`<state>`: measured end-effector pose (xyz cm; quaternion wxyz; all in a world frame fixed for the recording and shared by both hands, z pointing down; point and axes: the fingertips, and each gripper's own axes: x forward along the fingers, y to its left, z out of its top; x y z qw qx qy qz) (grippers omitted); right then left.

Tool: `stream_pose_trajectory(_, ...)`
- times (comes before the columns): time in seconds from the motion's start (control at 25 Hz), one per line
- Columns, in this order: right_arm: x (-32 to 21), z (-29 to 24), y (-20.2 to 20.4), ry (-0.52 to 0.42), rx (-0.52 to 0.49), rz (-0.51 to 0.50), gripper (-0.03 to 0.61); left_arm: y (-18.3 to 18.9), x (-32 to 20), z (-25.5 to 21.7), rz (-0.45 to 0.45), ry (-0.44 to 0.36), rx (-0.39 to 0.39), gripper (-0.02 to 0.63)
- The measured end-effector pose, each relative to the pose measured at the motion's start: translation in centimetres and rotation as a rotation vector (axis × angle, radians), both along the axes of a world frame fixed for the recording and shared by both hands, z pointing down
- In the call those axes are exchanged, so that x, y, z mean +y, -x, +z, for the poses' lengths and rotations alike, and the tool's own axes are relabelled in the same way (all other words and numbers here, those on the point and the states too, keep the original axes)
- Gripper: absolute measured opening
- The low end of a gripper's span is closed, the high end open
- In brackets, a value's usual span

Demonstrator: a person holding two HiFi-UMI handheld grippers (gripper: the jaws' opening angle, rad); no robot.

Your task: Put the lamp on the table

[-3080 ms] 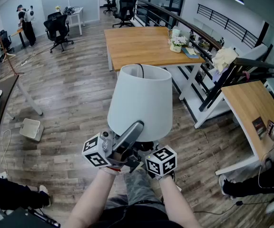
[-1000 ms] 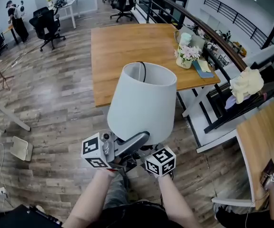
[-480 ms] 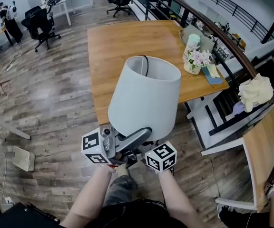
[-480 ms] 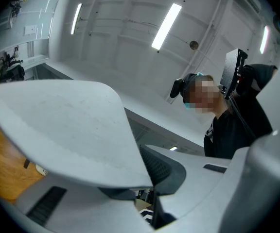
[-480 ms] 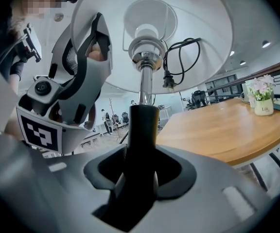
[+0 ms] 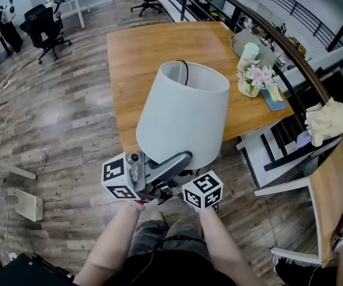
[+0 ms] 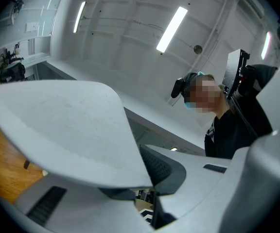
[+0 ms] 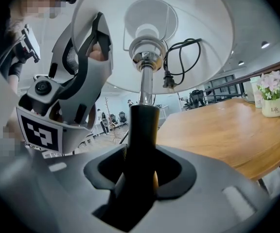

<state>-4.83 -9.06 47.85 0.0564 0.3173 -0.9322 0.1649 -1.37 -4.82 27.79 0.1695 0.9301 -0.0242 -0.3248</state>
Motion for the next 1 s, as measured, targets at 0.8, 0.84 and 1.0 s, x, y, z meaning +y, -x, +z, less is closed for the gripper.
stream_pose_trajectory(0.8, -13.7, 2.0, 0.6, 0.035, 0.023, -0.048, 0.173, 0.4, -14.4, 1.9, -0.052, 0.028, -0.002, 0.026)
stream_pose_trajectory(0.84, -14.7, 2.1, 0.4, 0.034, 0.027, -0.05, 0.173, 0.3, -15.4, 2.0, -0.053, 0.031, 0.0, 0.026)
stream_pose_trajectory(1.0, -18.4, 2.4, -0.1, 0.035, 0.039, -0.062, 0.173, -0.2, -19.1, 2.3, -0.061, 0.04, 0.006, 0.025)
